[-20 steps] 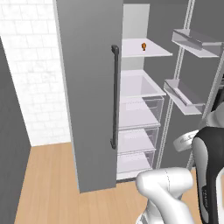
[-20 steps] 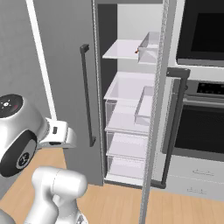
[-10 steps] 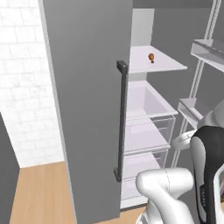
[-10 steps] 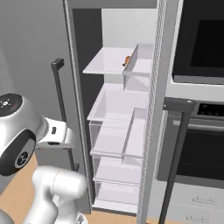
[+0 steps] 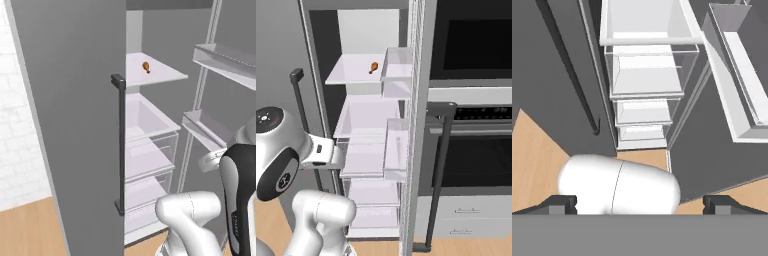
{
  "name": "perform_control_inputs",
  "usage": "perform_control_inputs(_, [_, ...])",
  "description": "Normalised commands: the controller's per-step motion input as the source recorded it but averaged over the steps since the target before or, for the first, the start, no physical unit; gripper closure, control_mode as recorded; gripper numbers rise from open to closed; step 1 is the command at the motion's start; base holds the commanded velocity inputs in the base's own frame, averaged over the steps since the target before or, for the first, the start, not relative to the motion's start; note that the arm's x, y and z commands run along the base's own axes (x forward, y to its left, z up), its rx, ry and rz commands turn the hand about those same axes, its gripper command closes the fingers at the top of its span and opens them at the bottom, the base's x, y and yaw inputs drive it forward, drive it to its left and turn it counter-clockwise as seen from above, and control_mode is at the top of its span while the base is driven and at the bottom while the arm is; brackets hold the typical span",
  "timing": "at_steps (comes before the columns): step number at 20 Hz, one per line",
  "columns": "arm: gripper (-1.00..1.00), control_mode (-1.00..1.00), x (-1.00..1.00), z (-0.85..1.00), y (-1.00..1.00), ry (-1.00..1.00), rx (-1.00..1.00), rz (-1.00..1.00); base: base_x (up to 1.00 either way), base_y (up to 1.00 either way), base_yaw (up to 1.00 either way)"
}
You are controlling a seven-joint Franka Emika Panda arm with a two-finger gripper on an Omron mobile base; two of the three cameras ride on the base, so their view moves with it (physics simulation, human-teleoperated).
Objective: Place one eggplant and one chicken drumstick in each tupperware on the nearby counter, to pack two identical lunches.
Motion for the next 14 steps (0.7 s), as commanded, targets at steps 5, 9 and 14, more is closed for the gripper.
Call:
perform_control_inputs(5, [-1.00,1.00,0.00,0.00,0.00,0.00,0.00,0.00,0.34,0.00,-0.24])
perform_control_inputs(9, [-1.00,1.00,0.00,0.00,0.00,0.00,0.00,0.00,0.32,0.00,0.00])
perform_control_inputs(14, [-1.00,1.00,0.00,0.00,0.00,0.00,0.00,0.00,0.69,0.00,0.00])
